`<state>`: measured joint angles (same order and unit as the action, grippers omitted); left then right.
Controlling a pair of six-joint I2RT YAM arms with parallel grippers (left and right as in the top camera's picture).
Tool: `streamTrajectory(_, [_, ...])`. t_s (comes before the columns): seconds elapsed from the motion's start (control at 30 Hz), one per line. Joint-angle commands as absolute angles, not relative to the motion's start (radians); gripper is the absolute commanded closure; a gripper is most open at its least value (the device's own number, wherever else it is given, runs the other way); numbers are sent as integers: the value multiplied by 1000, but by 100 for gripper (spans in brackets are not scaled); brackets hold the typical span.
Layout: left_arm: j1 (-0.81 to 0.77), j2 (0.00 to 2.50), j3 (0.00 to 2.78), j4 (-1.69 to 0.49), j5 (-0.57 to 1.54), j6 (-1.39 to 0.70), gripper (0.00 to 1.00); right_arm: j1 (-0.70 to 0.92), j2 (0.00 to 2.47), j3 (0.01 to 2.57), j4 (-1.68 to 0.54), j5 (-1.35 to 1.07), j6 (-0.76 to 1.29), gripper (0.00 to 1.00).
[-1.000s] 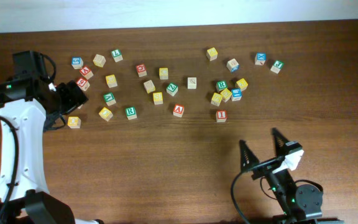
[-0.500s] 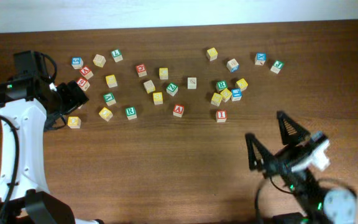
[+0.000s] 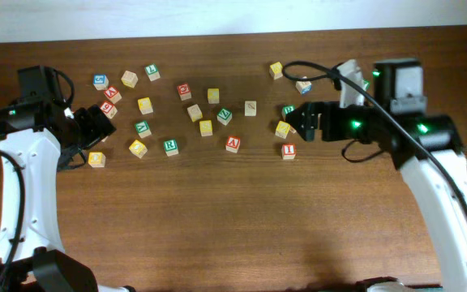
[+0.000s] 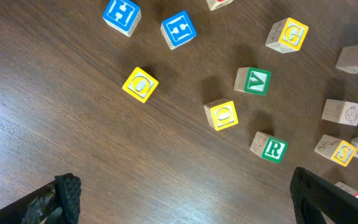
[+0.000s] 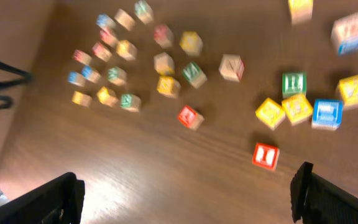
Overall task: Spell out ICRA
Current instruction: 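Reach the right gripper down to the red-faced I block, then close the right gripper on the red I block and lift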
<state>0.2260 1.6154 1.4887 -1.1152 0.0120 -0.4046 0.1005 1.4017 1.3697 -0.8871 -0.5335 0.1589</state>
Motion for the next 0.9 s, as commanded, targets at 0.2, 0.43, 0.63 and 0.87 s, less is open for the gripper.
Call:
streamTrajectory(0.2, [228,1606,1502,-1116,12,-403,1,284,1758,1387,-937,2,245,4])
streamTrajectory(0.43, [228,1606,1502,-1116,12,-403,1,318,1928,1387,-865,35,275,20])
streamTrajectory(0.63, [228,1606,1502,-1116,12,-403,1,361,1987,1386,-809,65,274,23])
streamTrajectory(0.87, [228,1606,1502,-1116,12,-403,1,373,2020,1386,-769,69,275,37])
